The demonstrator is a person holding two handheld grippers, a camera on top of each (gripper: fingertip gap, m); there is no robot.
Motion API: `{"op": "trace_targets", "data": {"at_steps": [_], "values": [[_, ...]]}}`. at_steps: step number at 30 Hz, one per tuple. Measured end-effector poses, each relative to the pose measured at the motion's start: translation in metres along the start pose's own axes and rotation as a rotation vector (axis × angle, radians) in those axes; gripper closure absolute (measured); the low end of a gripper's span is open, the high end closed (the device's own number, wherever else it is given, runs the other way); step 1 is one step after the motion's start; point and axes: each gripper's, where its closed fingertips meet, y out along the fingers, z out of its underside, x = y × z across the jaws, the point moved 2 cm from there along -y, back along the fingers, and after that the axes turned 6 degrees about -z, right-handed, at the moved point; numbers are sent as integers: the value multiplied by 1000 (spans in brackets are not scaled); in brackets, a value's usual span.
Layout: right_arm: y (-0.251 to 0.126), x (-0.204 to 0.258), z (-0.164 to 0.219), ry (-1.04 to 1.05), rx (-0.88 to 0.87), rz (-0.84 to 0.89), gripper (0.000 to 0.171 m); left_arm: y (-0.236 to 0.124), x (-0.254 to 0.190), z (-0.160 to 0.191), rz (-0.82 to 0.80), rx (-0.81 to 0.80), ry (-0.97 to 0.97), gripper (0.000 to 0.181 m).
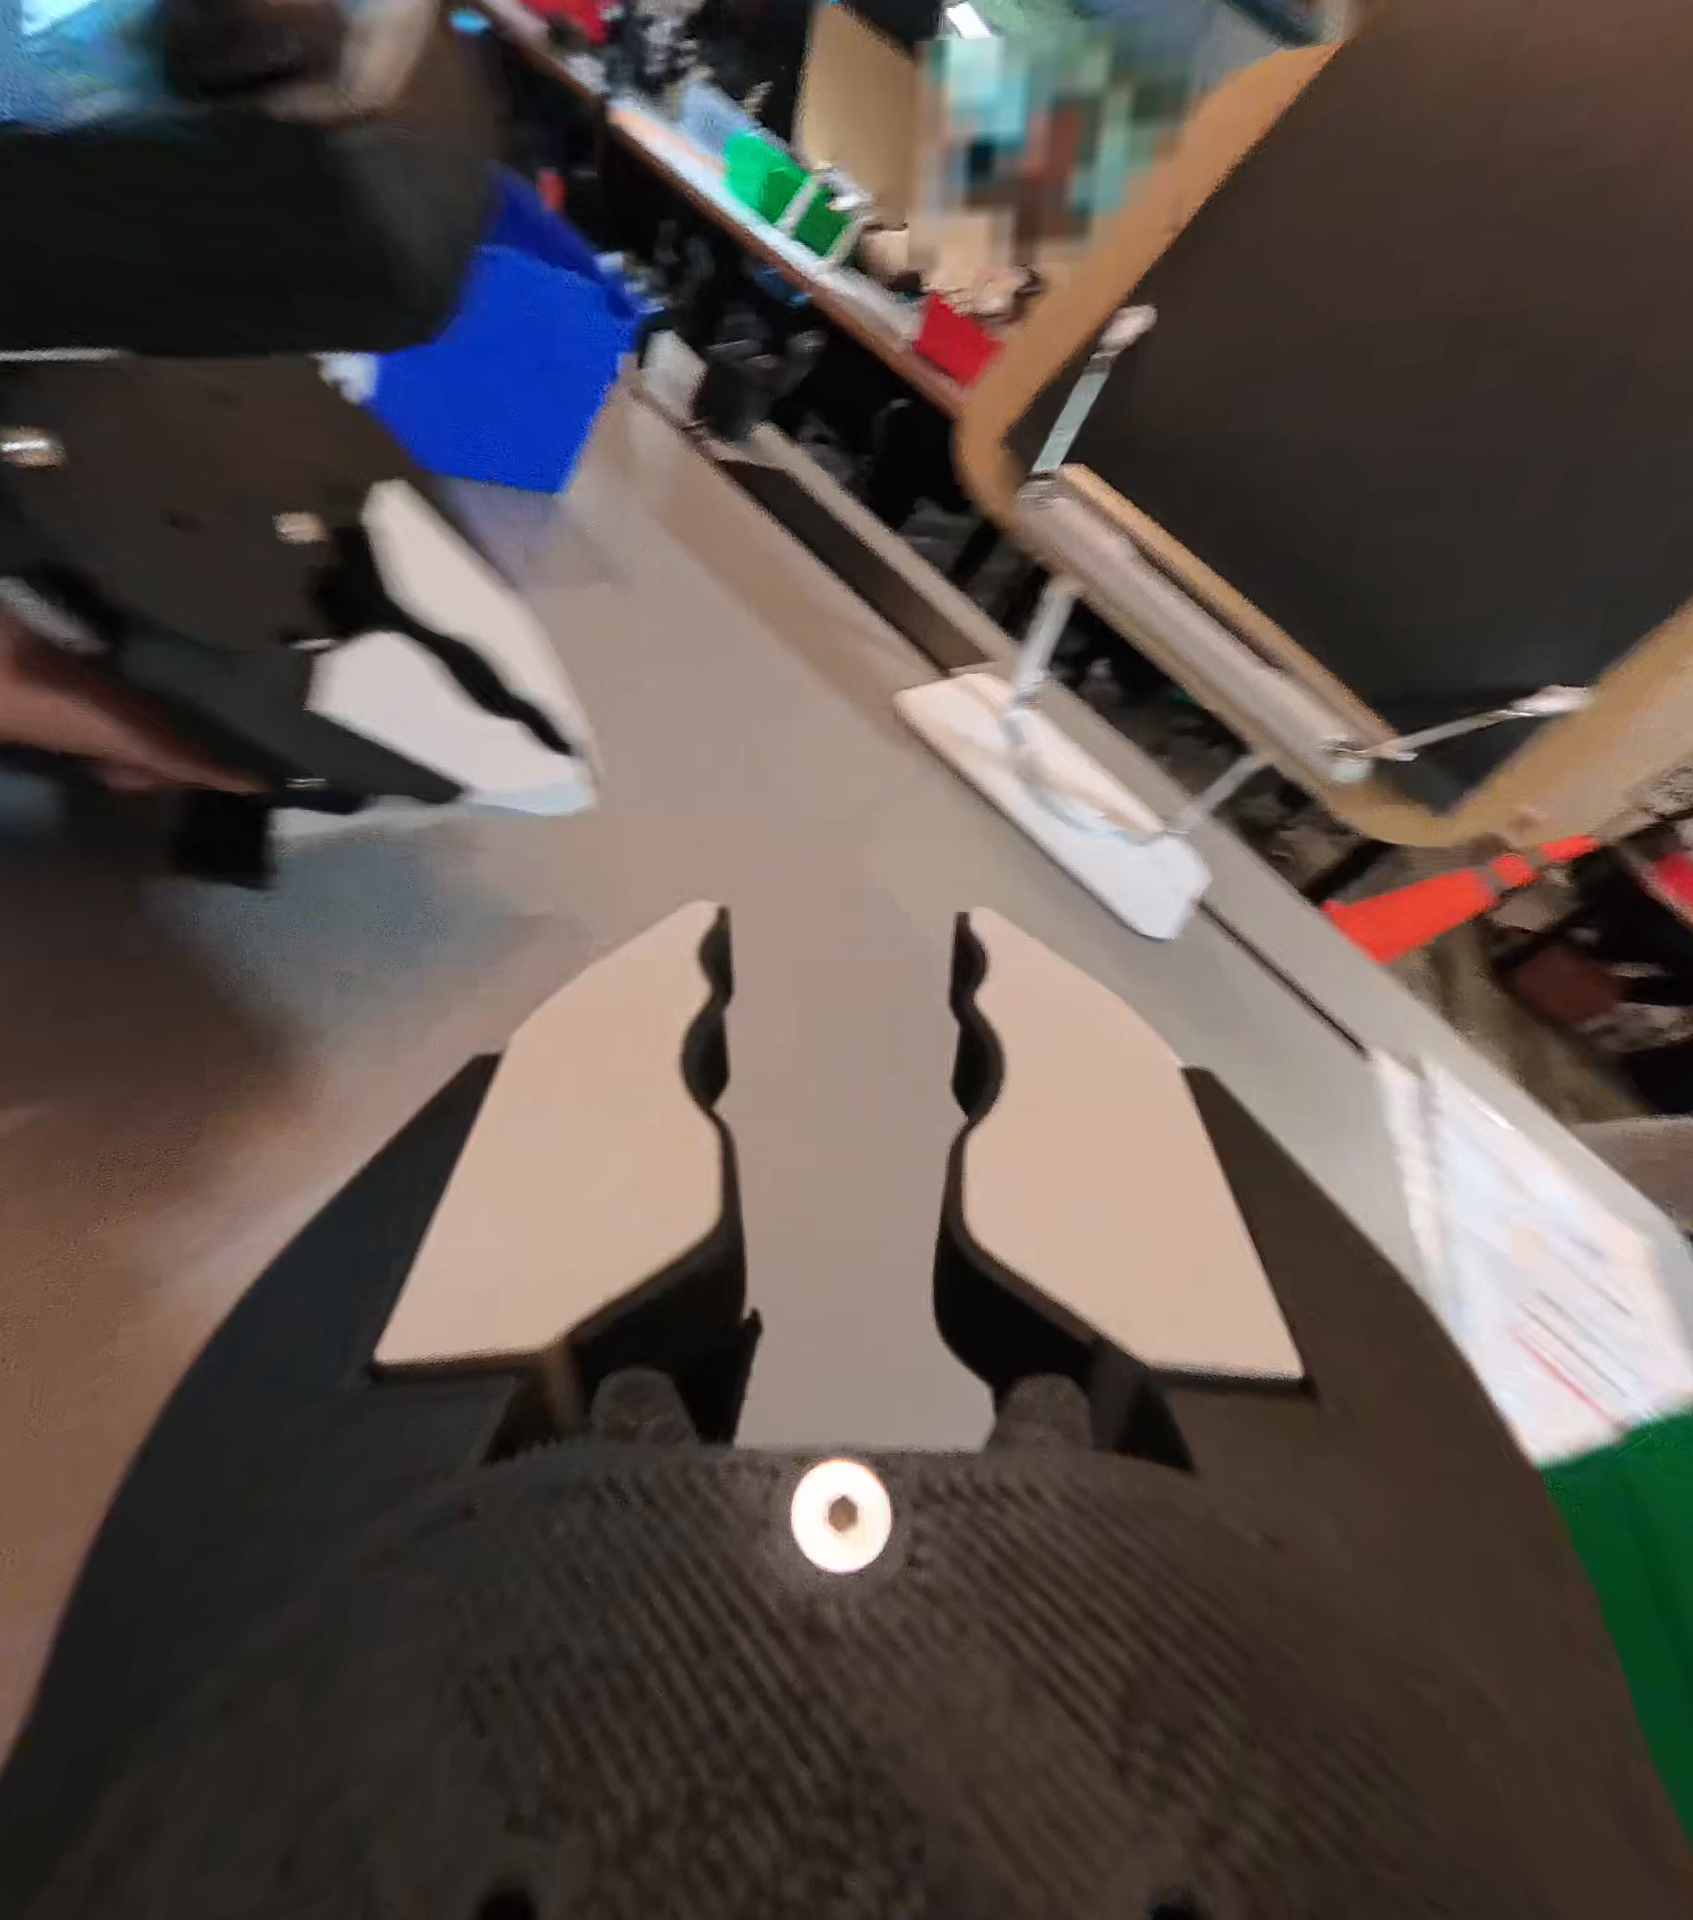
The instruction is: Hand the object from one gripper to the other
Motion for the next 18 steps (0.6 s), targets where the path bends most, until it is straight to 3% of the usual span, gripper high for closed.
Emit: {"op": "trace_targets", "data": {"at_steps": [1,8,13,15,18], "values": [[-12,-21,1,17,-6,70,134,0,0,-1,-10,-2,13,181],[-155,-170,44,3,-16,659,108,1,-4,-4,25,-14,-7,172],[-270,-245,127,192,18,991,81,4,-6,-13,61,-35,-84,162],[-302,-263,162,316,19,1054,65,5,-7,-14,62,-35,-80,161],[-337,-283,210,459,73,1149,59,5,-9,-14,58,-37,-63,160]]}}
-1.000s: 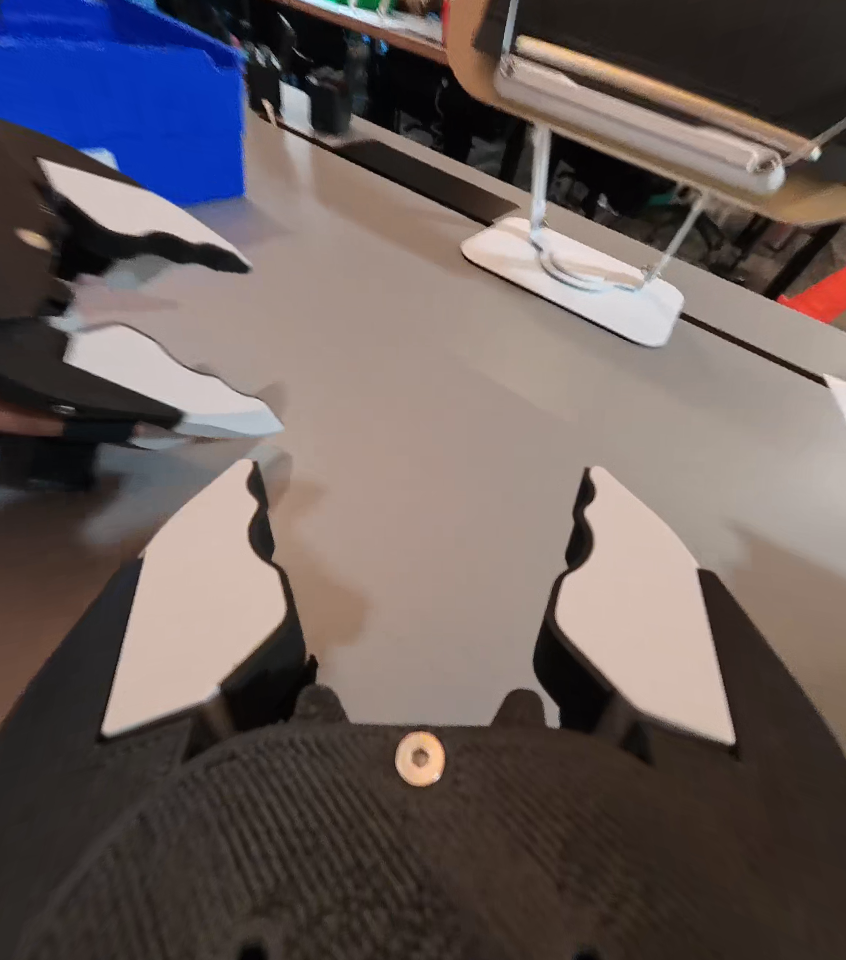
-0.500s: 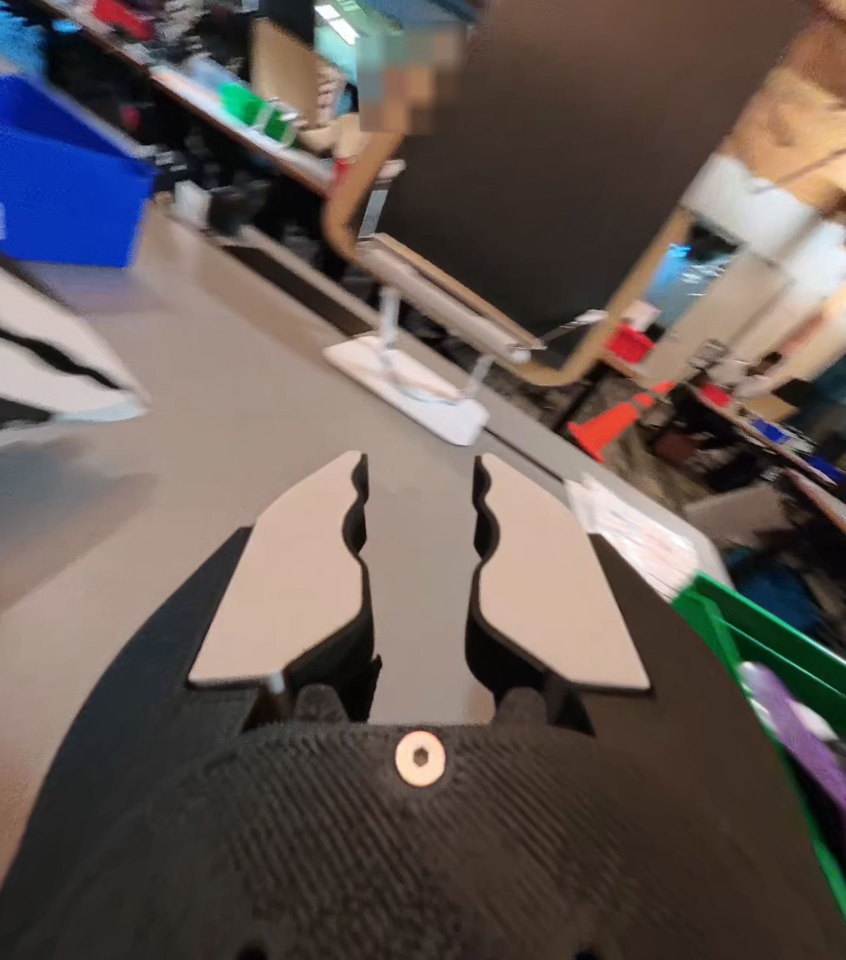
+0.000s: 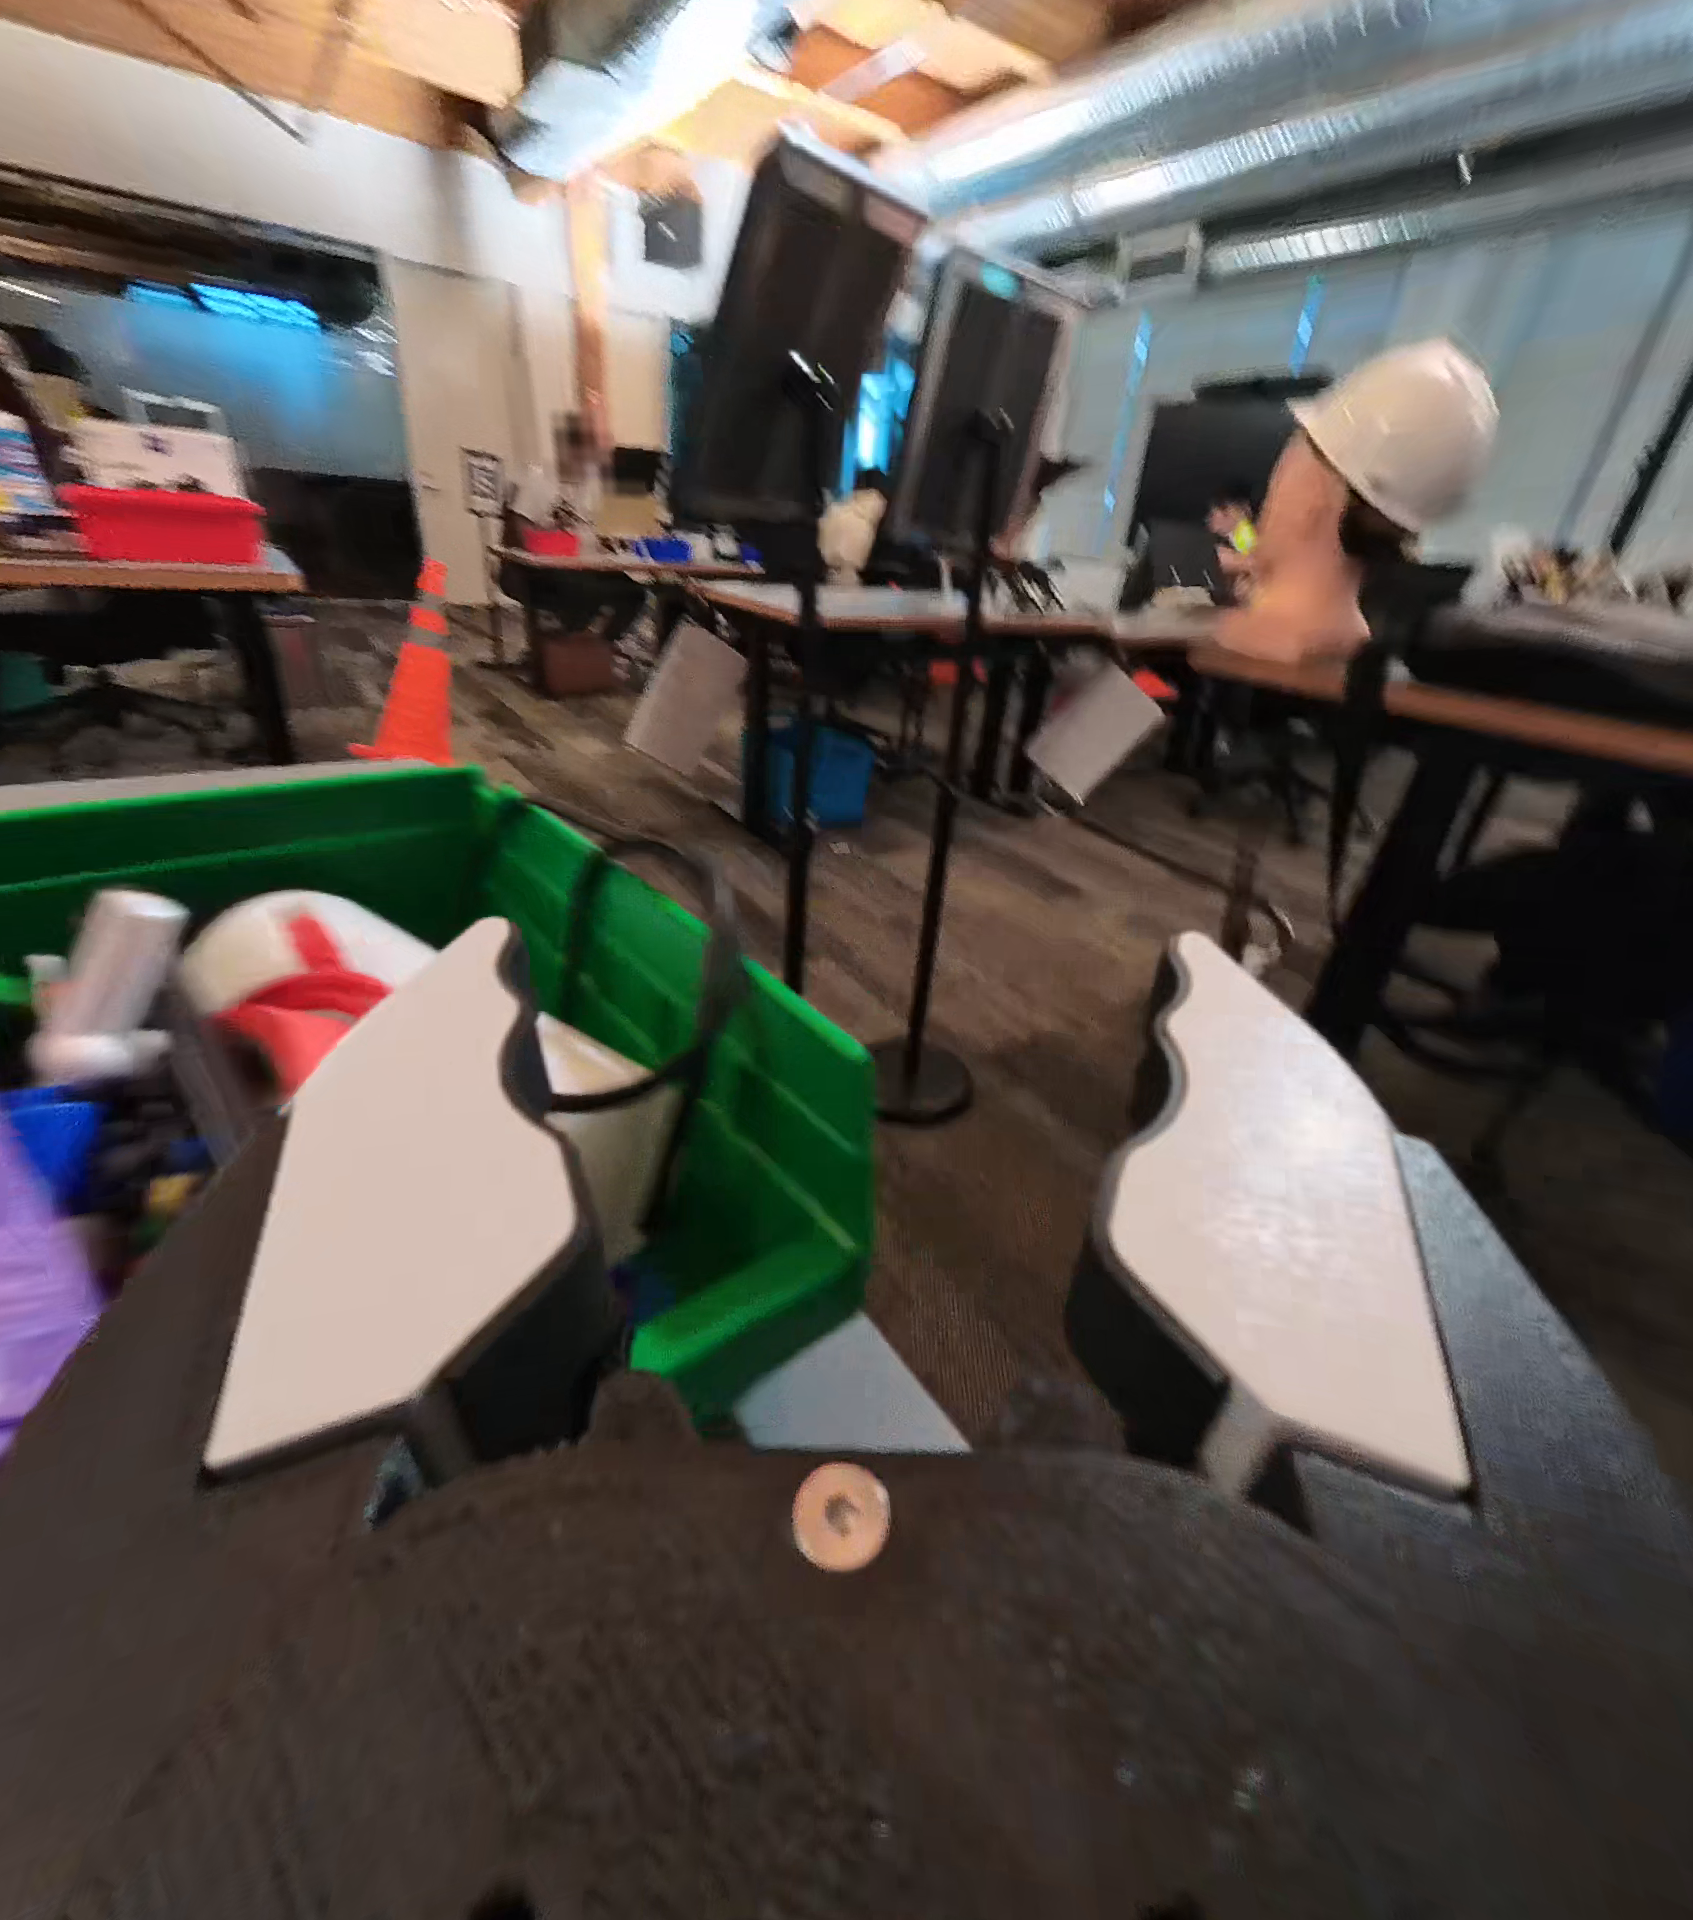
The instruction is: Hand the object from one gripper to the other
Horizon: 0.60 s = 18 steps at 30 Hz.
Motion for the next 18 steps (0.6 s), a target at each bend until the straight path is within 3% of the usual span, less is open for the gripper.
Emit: {"op": "trace_targets", "data": {"at_steps": [7,11,15,16,18], "values": [[33,-18,55,148,237,-52,46,-9,-3,3,10,-1,-19,158],[45,-4,73,225,324,-144,55,-17,0,7,7,-1,-48,157],[48,26,69,370,317,-288,94,-24,7,11,-1,-3,-81,157],[49,29,68,344,323,-280,85,-25,8,11,-2,-3,-90,157],[46,36,71,255,362,-288,87,-26,10,12,1,-6,-108,157]]}}
